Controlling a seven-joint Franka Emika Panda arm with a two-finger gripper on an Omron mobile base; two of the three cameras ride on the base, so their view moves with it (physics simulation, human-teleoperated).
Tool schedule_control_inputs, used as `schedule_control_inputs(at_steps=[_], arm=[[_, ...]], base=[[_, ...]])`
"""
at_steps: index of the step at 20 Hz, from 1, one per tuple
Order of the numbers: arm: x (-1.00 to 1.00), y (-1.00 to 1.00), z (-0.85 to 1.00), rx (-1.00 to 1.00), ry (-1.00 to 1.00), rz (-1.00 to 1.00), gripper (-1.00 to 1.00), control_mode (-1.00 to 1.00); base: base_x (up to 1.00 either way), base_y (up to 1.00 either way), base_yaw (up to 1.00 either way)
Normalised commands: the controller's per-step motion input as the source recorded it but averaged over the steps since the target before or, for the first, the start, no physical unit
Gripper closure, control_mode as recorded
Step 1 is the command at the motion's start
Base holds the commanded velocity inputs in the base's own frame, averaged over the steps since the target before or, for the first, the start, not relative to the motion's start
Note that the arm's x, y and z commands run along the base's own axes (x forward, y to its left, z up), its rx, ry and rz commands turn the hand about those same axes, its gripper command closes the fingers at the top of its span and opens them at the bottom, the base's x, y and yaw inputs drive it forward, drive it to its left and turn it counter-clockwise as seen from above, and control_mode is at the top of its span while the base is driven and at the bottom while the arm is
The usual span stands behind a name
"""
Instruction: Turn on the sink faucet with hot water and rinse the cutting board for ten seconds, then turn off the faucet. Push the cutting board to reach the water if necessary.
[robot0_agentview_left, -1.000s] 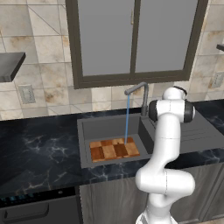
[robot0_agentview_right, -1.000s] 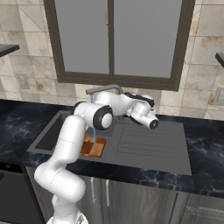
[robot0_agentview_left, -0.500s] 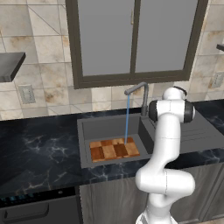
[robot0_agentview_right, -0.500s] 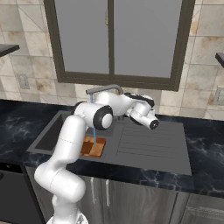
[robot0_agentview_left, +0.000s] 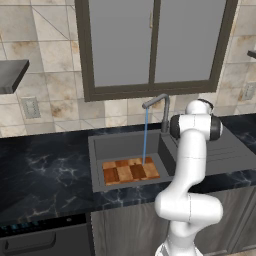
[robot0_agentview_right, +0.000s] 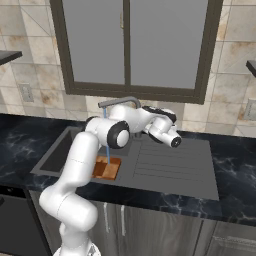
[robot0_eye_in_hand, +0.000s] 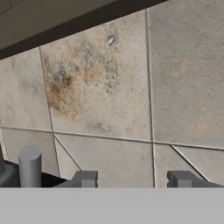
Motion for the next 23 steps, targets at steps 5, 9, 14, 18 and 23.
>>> schedule_control_inputs(at_steps=[5,9,14,18,23], arm=[[0.13,0.64,0.06,0.0,0.0,0.0,-1.0,-1.0],[0.04,0.72,0.01,-0.02,0.0,0.0,-1.0,-1.0],[0.0,0.72,0.01,-0.01,0.0,0.01,-1.0,-1.0],[0.02,0.44,0.0,0.0,0.0,0.0,-1.0,-1.0],[0.0,0.12,0.0,0.0,0.0,0.0,-1.0,-1.0]], base=[[0.0,0.0,0.0],[0.0,0.0,0.0],[0.0,0.0,0.0],[0.0,0.0,0.0],[0.0,0.0,0.0]])
